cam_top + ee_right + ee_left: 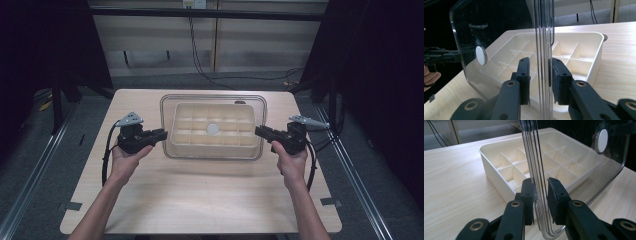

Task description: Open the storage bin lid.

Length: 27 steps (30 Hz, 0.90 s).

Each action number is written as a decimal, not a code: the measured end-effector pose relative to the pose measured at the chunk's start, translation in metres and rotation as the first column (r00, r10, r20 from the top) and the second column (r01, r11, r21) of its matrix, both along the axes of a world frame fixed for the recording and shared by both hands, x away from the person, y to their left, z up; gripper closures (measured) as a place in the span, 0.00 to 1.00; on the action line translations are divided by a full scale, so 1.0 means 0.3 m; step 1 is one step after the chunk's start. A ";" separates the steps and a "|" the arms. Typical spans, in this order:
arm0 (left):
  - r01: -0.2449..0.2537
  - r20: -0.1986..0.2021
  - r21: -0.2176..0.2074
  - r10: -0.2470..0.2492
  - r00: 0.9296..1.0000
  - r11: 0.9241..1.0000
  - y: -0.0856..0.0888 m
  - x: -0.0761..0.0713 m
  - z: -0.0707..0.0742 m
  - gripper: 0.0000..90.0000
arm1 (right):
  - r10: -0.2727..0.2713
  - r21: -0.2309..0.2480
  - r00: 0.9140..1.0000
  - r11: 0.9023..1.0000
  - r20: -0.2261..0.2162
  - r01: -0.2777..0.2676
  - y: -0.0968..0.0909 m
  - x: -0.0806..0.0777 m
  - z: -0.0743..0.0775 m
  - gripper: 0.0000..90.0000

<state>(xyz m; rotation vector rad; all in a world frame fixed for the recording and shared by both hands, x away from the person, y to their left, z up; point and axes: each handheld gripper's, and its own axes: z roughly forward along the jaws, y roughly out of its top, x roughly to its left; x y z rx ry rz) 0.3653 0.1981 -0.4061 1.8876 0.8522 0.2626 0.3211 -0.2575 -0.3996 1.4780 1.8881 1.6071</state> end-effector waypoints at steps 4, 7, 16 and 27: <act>0.013 -0.001 0.019 -0.013 1.000 1.000 0.005 -0.019 -0.002 0.84 | 0.007 0.001 1.000 1.000 -0.001 -0.007 -0.001 -0.009 0.005 0.79; 0.014 0.002 0.036 -0.014 1.000 0.999 0.010 -0.024 0.001 0.84 | 0.018 -0.001 1.000 1.000 0.002 -0.018 0.005 -0.014 0.008 0.79; 0.031 0.010 0.035 -0.032 0.999 0.999 0.021 -0.064 0.013 0.84 | 0.029 -0.018 0.999 0.999 -0.021 -0.029 0.012 -0.046 0.000 0.78; 0.030 0.000 0.035 -0.030 1.000 0.999 0.047 -0.100 0.003 0.85 | 0.056 -0.037 0.998 0.998 -0.033 -0.057 0.035 -0.074 -0.002 0.78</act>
